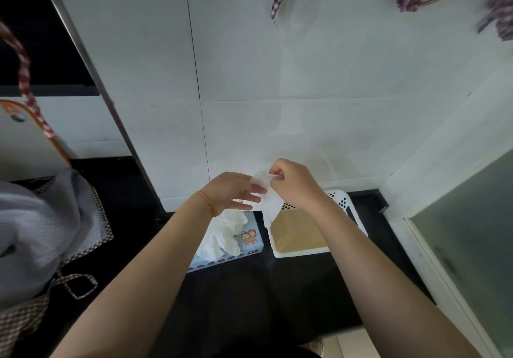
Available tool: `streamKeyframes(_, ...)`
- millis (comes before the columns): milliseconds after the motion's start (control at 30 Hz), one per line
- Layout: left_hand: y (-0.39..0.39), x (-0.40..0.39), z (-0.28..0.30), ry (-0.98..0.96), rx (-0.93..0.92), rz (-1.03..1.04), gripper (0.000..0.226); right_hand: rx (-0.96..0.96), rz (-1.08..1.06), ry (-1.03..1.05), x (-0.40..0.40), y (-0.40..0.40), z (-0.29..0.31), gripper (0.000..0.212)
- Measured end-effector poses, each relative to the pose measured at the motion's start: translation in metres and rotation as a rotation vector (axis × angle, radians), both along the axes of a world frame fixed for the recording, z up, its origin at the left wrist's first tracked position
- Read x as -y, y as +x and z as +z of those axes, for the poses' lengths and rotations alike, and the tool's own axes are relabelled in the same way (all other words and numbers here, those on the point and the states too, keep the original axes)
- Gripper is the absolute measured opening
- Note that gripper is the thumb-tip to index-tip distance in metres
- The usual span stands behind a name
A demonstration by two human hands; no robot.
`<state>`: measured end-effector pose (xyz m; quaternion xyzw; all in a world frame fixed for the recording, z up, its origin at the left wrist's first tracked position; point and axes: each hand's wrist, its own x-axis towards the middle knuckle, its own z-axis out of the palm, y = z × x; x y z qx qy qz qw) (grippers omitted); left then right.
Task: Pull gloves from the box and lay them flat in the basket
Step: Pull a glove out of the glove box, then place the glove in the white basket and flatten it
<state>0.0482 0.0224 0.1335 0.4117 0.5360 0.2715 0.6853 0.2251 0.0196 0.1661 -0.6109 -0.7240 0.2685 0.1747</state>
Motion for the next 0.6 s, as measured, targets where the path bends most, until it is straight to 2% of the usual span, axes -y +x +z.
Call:
streamKeyframes(67,0.007,0.002,0.000,0.081,-0.108,-0.063,0.026,0.009,-0.036,0.006,-0.004,0.001,0.001,0.017)
streamKeyframes(167,0.017,0.002,-0.004,0.264,-0.388,-0.043,0.010,-0.020,-0.088,-0.017,-0.009,0.001,0.003,0.014)
streamKeyframes(233,0.019,-0.002,-0.009,0.395,-0.533,-0.021,0.015,-0.086,-0.109,-0.051,-0.010,0.002,0.005,0.007)
streamKeyframes(267,0.019,-0.004,-0.010,0.438,-0.549,-0.011,0.017,-0.121,-0.117,-0.067,-0.010,0.003,0.007,0.009)
streamKeyframes(367,0.017,-0.007,-0.007,0.460,-0.377,-0.013,0.014,-0.142,-0.124,-0.036,-0.012,0.008,0.012,0.024)
streamKeyframes(433,0.018,-0.007,-0.008,0.416,-0.248,-0.069,0.017,-0.151,-0.148,0.011,-0.014,0.011,0.016,0.025)
streamKeyframes(500,0.019,-0.006,-0.014,0.387,-0.242,-0.130,0.020,-0.192,-0.183,0.023,-0.017,0.014,0.020,0.017)
streamKeyframes(600,0.020,-0.007,-0.031,0.380,-0.295,-0.147,0.011,-0.215,-0.220,0.026,-0.019,0.020,0.020,0.013)
